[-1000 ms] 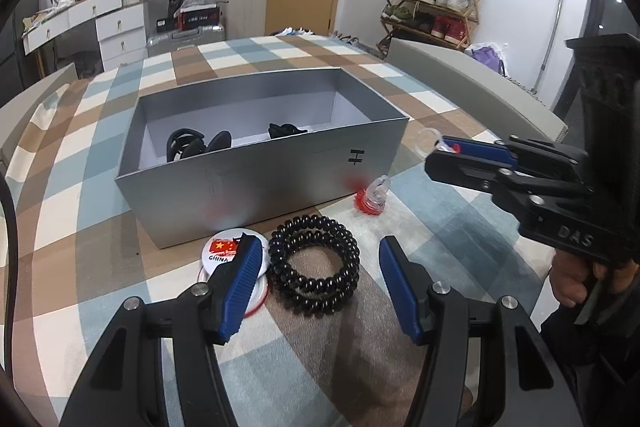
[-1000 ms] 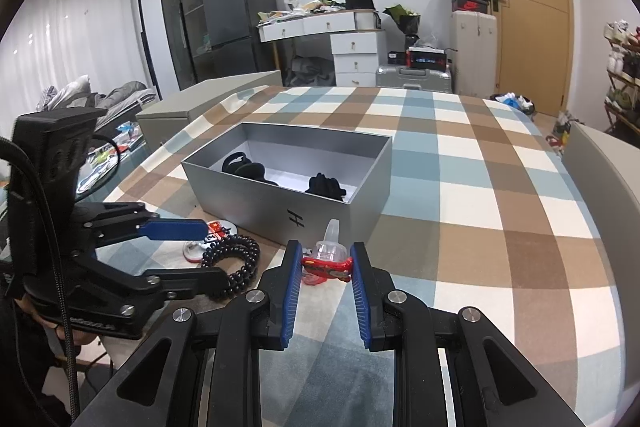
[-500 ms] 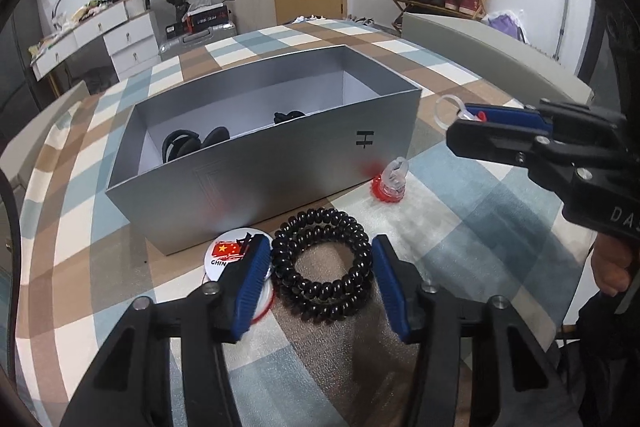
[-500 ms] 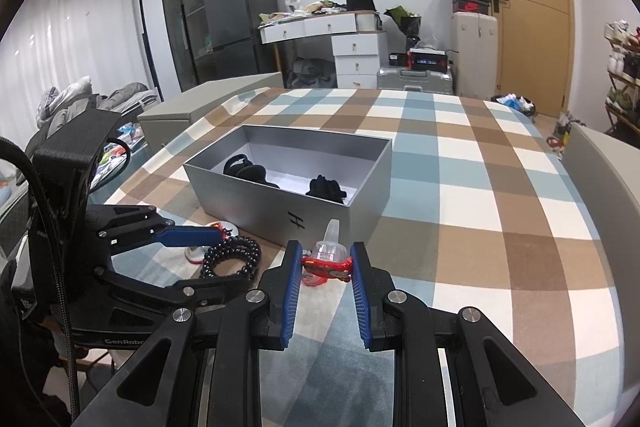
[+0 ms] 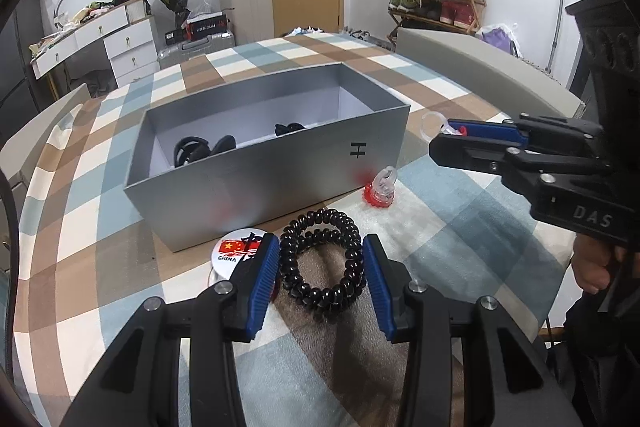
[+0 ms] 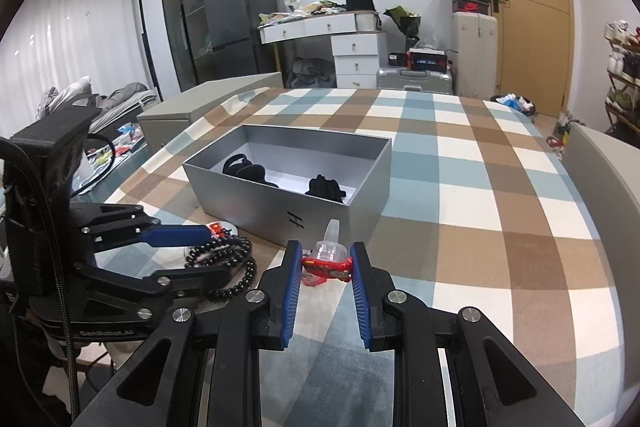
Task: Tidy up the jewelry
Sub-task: 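Grasp the black beaded bracelet with the left gripper while the right holds its item, then carry the bracelet and the clear item over the grey box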
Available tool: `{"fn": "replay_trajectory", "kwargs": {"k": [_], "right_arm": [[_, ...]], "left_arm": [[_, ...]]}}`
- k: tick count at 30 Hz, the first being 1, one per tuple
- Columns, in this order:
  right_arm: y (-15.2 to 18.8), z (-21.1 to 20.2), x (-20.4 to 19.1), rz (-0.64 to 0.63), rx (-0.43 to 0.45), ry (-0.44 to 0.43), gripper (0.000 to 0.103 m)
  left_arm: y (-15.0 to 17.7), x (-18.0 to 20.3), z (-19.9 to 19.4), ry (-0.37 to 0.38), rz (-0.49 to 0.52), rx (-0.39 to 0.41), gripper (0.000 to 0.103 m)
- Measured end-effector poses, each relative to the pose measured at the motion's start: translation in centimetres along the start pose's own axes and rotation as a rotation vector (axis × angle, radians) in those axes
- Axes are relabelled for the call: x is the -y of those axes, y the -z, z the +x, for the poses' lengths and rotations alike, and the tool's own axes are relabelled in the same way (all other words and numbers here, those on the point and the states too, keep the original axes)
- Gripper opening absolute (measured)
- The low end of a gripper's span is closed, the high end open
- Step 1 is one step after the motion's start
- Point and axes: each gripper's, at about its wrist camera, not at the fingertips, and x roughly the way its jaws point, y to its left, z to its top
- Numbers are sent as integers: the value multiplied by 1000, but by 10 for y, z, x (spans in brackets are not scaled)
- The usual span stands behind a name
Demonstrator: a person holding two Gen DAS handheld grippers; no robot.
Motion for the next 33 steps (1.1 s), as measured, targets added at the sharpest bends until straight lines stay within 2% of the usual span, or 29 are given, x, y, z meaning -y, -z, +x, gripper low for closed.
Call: {"fn": "replay_trajectory", "kwargs": {"k": [20, 33], "right_arm": [[-2, -4, 1, 19, 30, -15, 23], [-6, -13, 1, 31, 88, -31, 23]], "left_arm": [[-8, -12, -17, 19, -47, 110, 37], [-11, -23, -29, 25, -89, 191, 37]]}}
